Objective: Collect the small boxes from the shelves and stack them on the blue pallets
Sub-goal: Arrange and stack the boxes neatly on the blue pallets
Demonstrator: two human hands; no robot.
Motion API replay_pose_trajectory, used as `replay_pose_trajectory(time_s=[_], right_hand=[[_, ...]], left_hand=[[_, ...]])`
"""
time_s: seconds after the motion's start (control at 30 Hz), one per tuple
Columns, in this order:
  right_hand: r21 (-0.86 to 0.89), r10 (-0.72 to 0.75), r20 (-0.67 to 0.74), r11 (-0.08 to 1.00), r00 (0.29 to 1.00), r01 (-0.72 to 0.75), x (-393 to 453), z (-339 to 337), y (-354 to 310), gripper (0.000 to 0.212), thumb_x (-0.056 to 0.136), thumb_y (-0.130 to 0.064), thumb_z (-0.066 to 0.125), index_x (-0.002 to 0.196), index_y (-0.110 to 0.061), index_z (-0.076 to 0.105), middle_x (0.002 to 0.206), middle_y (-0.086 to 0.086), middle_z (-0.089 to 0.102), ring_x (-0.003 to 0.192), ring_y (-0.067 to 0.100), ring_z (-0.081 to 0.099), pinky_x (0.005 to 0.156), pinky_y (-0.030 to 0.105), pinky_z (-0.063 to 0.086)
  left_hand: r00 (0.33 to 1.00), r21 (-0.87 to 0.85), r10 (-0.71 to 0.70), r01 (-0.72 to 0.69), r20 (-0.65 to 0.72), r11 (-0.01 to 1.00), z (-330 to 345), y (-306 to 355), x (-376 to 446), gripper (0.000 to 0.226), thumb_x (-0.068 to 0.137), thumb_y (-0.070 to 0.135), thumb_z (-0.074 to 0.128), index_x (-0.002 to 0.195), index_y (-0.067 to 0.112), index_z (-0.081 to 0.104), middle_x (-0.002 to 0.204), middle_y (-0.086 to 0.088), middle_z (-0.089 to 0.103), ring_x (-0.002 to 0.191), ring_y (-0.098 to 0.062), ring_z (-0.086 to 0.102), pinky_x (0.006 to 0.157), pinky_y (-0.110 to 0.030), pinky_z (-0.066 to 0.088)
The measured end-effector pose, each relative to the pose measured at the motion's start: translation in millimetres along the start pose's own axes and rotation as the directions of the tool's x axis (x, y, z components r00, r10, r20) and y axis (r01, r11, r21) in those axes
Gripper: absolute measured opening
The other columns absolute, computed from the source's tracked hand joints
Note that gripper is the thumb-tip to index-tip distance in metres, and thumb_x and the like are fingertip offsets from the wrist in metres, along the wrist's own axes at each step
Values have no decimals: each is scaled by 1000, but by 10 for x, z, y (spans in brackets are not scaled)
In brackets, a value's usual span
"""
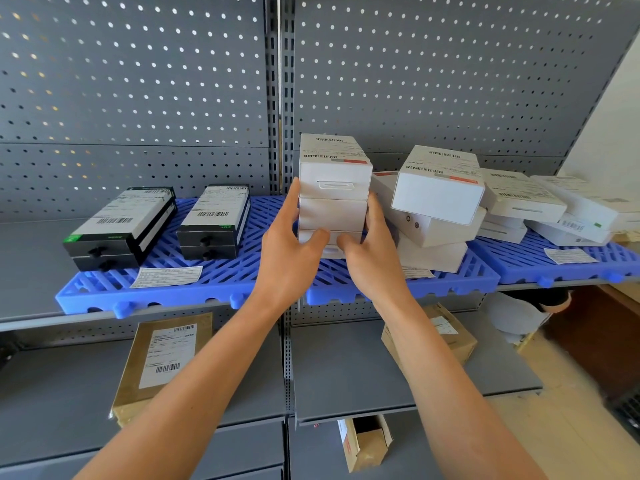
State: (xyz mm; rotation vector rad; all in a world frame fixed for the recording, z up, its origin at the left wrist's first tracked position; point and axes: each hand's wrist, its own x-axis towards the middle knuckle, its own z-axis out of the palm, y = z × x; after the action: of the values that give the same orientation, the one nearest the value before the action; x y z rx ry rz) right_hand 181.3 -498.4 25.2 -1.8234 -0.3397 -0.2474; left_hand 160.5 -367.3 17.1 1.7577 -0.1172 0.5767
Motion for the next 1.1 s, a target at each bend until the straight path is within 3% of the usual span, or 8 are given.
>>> replay_pose_trajectory(time_s=[0.2, 0.33, 0.43, 0.57, 0.7, 0.77, 0.93, 1.1], right_hand=[[22, 3, 0, 1000, 1000, -3, -3, 2, -5, 80, 89, 5, 52, 154, -34, 24, 127, -21, 56, 101, -25, 49, 73, 0, 42], [29, 16, 13, 999, 1000, -16, 3, 2, 32, 83, 88, 4, 51, 154, -38, 23, 133, -18, 56, 113, -13, 52, 81, 7, 46], [12, 11, 16, 1000, 1000, -11, 11, -27, 37, 82, 87, 6, 49, 152, -37, 25, 129, -22, 56, 109, -16, 53, 79, 6, 46], [11, 9, 18, 1000, 1000, -9, 31, -56, 56, 82, 86, 6, 48, 152, -37, 26, 129, -19, 58, 110, -11, 55, 86, 16, 47], [-9, 16, 19, 1000, 1000, -15, 23, -71, 65, 85, 86, 8, 47, 155, -34, 20, 129, -16, 57, 101, -16, 55, 74, 6, 46], [-16, 7, 21, 1000, 1000, -6, 5, -84, 46, 86, 86, 9, 46, 156, -32, 17, 131, -15, 54, 97, -22, 52, 69, 0, 43], [-29, -20, 29, 999, 999, 21, -78, -123, 11, 84, 89, 9, 46, 159, -24, 12, 120, -18, 46, 85, -37, 39, 66, -5, 37], [-38, -25, 41, 999, 999, 27, -162, -144, -1, 82, 92, 6, 46, 159, -23, 10, 115, -29, 42, 81, -38, 39, 65, -5, 37]], left_hand=[[1000, 5, -25, 25, -15, 1000, 17, -81, -5, 81, 88, 14, 60, 156, 41, 24, 142, 17, 54, 139, -8, 43, 109, -37, 46], [999, 0, -33, 33, -23, 999, 44, -73, -17, 81, 91, 3, 59, 157, 35, 25, 136, 18, 58, 127, 3, 51, 92, -17, 50], [999, -6, -29, 29, -23, 1000, 61, -52, -37, 81, 91, 3, 59, 157, 35, 25, 135, 21, 57, 129, -1, 51, 98, -26, 52], [999, 15, -36, 36, -27, 999, 86, -27, -67, 82, 88, 4, 56, 156, 38, 25, 136, 23, 56, 132, -4, 49, 102, -35, 52], [1000, 61, -29, 30, -12, 998, 89, 0, -99, 86, 87, -2, 55, 158, 35, 22, 117, 48, 53, 110, 19, 52, 85, -22, 56], [1000, 81, -26, 26, -12, 996, 78, 14, -107, 86, 88, -2, 55, 158, 35, 21, 114, 53, 49, 117, 17, 49, 86, -22, 55], [999, 108, -39, 42, -31, 993, 48, 41, -123, 80, 92, 6, 60, 157, 34, 23, 142, 25, 48, 129, 8, 45, 87, -6, 42], [999, 135, -29, 33, -30, 990, 24, 92, -191, 73, 93, 11, 62, 154, 36, 30, 141, 25, 50, 133, -4, 46, 103, -25, 42]])
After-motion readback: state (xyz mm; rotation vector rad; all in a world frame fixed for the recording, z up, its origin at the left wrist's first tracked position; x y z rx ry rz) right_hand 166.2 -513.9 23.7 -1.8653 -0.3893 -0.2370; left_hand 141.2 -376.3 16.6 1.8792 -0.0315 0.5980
